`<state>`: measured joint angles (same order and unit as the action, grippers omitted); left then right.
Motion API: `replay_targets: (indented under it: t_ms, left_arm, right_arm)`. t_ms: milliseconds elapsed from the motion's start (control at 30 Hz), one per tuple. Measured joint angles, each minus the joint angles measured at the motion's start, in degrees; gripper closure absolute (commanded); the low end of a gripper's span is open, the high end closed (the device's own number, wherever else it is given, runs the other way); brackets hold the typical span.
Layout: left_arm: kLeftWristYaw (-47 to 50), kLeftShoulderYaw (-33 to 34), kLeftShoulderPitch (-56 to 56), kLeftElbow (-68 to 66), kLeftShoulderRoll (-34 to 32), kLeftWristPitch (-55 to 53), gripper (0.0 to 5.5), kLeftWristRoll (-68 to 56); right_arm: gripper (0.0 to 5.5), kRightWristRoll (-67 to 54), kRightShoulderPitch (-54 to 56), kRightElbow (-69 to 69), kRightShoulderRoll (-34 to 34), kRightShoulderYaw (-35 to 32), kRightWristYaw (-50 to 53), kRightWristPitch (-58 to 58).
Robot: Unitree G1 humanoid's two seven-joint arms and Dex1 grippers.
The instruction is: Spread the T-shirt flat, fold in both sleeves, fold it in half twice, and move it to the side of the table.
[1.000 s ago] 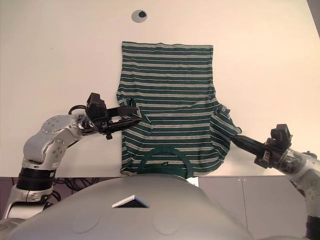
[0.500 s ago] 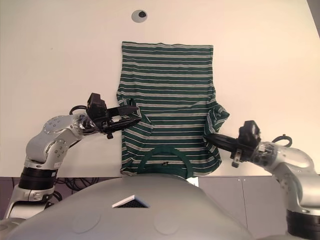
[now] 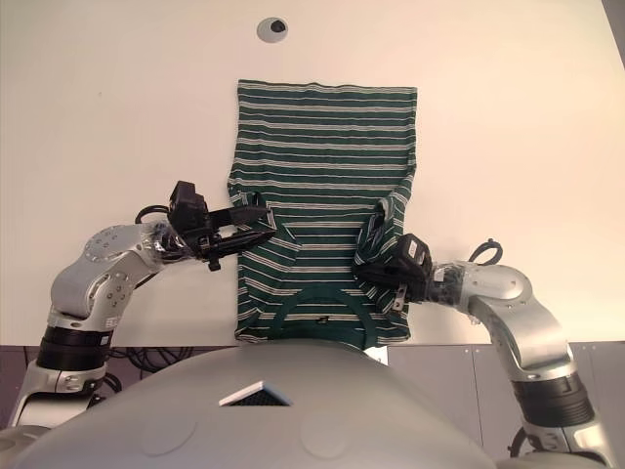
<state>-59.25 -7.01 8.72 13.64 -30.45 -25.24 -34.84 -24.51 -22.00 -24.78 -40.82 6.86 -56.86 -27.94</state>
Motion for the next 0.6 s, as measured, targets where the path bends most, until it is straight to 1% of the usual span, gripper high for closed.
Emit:
replay_targets:
  t_ms: [167, 267, 300, 367, 400, 433, 533, 567, 600]
  left_arm:
    - [-0.1, 0.0, -0.1, 0.0, 0.0, 0.2, 3.22, 0.0]
    - [-0.5, 0.1, 0.2, 0.3, -0.2, 3.2, 3.22, 1.6]
    - [-1.1, 0.7, 0.9, 0.8, -0.6, 6.6, 3.22, 3.0]
    - [-1.9, 2.9, 2.9, 1.9, -1.4, 12.0, 3.22, 4.7]
    - [-2.6, 4.3, 4.1, 2.5, -2.0, 15.5, 3.22, 6.0]
    - [-3.1, 6.7, 5.8, 2.5, -4.0, 20.7, 3.22, 8.8]
    - [-6.4, 8.5, 11.6, -1.1, -9.8, 38.1, 3.22, 18.3]
    - [-7.7, 8.5, 13.7, -2.4, -11.6, 42.7, 3.22, 21.1]
    - [-8.6, 8.5, 16.3, -4.6, -13.9, 49.4, 3.22, 25.1]
  right_arm:
    - [4.20, -2.5, 0.2, -1.5, -0.2, -0.5, 0.5, -1.0]
    - [3.67, -4.6, -0.4, -2.3, -0.4, -2.8, 0.4, -1.1]
    - [3.42, -6.6, -1.3, -3.0, -0.4, -4.6, 0.0, -1.2]
    - [3.09, -10.6, -2.7, -4.3, -0.4, -8.1, -0.9, -1.6]
    - [2.94, -12.6, -3.8, -4.7, -0.4, -10.8, -2.0, -1.4]
    - [2.84, -13.8, -5.6, -4.8, -0.7, -14.6, -3.2, -0.2]
    - [2.79, -12.4, -10.9, -2.3, -0.8, -21.7, -8.2, 7.6]
    - [2.79, -10.6, -12.7, -1.1, -0.9, -23.3, -9.7, 10.7]
    - [2.79, -6.1, -15.7, 1.3, -0.9, -24.8, -11.7, 17.0]
